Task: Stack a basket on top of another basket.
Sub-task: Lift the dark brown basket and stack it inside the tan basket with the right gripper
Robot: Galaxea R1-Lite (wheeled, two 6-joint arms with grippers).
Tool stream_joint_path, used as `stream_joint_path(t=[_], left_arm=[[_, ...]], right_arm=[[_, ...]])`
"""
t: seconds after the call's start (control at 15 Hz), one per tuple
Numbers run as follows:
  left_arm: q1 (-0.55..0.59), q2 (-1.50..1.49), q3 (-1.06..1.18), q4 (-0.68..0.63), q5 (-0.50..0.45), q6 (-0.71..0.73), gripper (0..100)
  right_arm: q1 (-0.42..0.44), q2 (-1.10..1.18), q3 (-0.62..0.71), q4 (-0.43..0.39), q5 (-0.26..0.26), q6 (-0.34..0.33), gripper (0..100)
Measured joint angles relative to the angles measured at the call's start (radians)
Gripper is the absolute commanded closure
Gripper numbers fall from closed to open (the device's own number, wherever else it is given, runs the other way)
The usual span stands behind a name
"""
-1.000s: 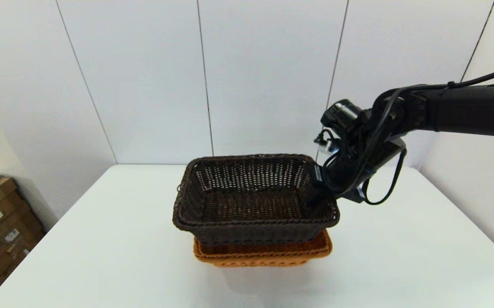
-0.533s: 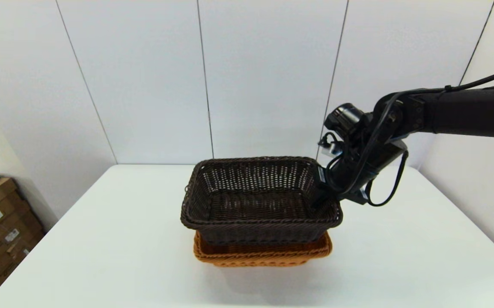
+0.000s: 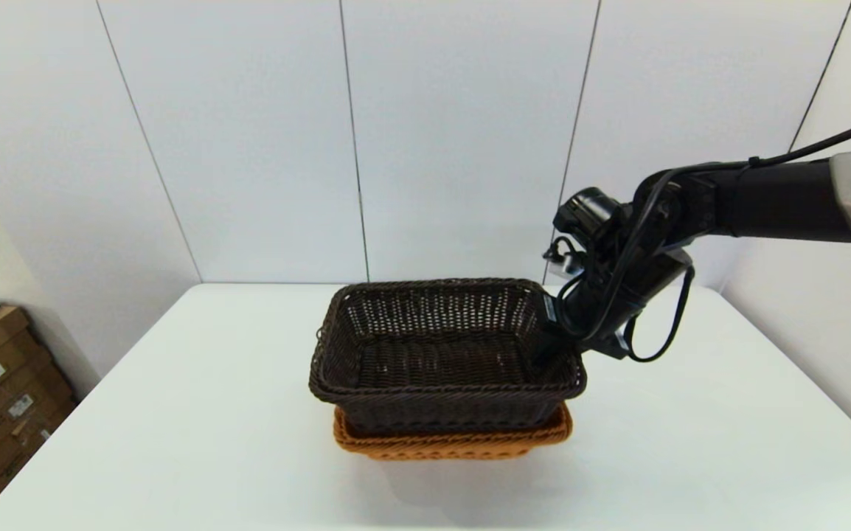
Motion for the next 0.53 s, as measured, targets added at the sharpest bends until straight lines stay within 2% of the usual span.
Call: stream_joint_path(t=[0.53], left_arm=[[0.000,0.000,0.000,0.000,0.000,0.000,0]], right_arm=[[0.000,0.037,0.000,-0.013,0.003,-0.007,100]])
